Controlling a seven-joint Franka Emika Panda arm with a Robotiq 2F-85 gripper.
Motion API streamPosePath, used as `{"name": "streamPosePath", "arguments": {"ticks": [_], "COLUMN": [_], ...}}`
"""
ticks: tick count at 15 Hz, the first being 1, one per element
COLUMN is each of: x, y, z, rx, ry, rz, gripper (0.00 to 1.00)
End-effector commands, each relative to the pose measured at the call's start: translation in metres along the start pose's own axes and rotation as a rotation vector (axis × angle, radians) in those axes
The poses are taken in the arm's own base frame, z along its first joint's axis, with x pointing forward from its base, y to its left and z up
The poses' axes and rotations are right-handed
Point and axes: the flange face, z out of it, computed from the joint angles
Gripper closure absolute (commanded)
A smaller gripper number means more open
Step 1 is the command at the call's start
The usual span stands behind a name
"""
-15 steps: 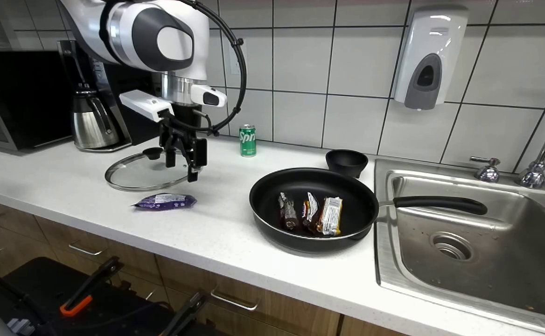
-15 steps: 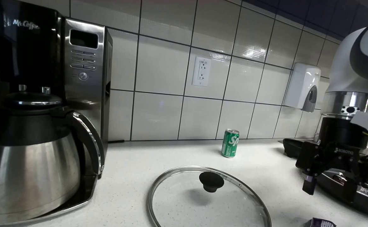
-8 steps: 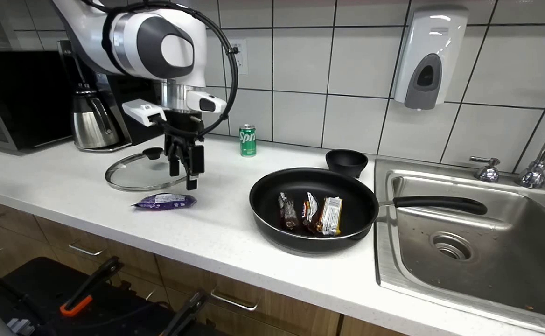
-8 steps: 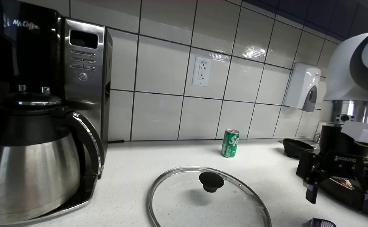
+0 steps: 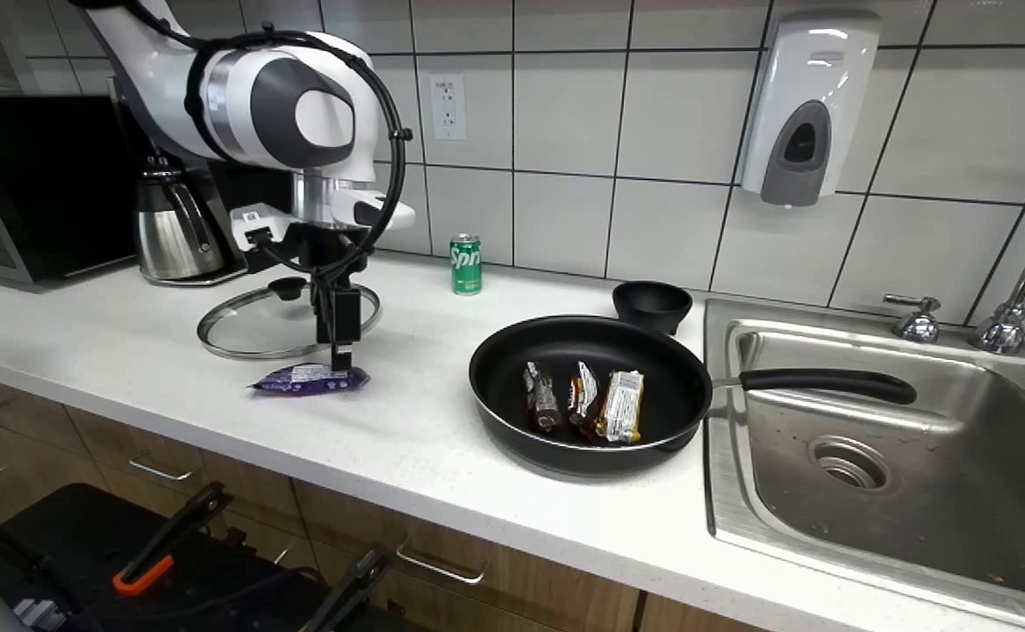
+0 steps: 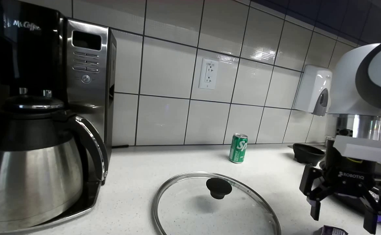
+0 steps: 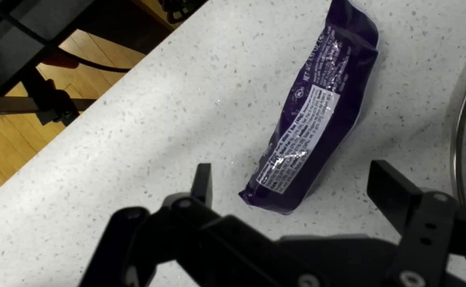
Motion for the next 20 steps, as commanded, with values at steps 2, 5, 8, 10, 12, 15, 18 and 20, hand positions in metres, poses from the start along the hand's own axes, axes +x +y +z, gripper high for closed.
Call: {"name": "streamPosePath", "arguments": {"ticks": [2, 5, 8, 10, 12, 15, 18, 20], "x": [-0.006, -0.008, -0.009, -0.009, -0.009, -0.009, -0.009, -0.01], "y": [-0.009, -0.01, -0.009, -0.007, -0.006, -0.007, -0.008, -0.01], "z": [0.01, 0.02, 0.03, 0.034, 0.037, 0.039, 0.039, 0.036], "rx": [0.005, 0.006, -0.013, -0.014, -0.019, -0.027, -0.024, -0.006], "ry": [0.014, 0.005, 0.001, 0.0, -0.002, 0.007, 0.007, 0.009], "rz": [0.105, 0.15, 0.185, 0.203, 0.215, 0.22, 0.225, 0.209], "gripper": [0.0, 0.0, 0.0, 0.0, 0.0, 0.32, 0.58, 0.73]}}
